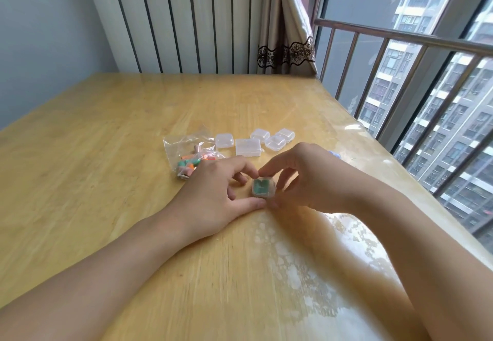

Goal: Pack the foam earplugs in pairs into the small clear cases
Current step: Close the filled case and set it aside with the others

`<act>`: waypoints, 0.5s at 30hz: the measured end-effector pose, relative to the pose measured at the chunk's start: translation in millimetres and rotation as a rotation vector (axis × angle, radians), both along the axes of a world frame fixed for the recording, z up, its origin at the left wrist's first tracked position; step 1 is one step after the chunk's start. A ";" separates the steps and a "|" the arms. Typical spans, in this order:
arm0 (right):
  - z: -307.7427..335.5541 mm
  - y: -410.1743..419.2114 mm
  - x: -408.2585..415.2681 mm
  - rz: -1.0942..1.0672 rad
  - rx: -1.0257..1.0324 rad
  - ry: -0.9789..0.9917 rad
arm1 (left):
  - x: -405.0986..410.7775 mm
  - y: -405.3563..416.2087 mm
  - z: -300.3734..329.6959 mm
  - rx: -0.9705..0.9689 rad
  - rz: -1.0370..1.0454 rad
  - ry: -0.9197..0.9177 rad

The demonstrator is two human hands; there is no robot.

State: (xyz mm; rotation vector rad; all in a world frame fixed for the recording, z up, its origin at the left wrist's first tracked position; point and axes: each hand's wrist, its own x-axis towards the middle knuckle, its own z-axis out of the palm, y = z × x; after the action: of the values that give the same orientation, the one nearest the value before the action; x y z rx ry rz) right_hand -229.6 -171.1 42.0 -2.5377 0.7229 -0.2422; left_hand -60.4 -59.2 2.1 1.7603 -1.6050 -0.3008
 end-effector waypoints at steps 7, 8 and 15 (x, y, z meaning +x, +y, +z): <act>-5.8 -8.8 0.4 0.077 0.229 -0.185 | 2.4 -2.3 0.1 -0.074 -0.035 0.111; -4.7 -9.1 -0.1 0.073 0.287 -0.236 | 2.9 -2.3 1.0 -0.115 -0.024 0.133; -10.5 3.3 9.7 0.009 -0.094 -0.425 | 7.0 -0.5 2.5 -0.221 0.024 0.126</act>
State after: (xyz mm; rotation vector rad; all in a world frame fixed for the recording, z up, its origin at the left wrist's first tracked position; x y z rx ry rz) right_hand -219.9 -167.9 31.5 -2.4514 0.5407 -0.7994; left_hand -53.4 -59.7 4.5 1.5603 -1.4671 -0.2096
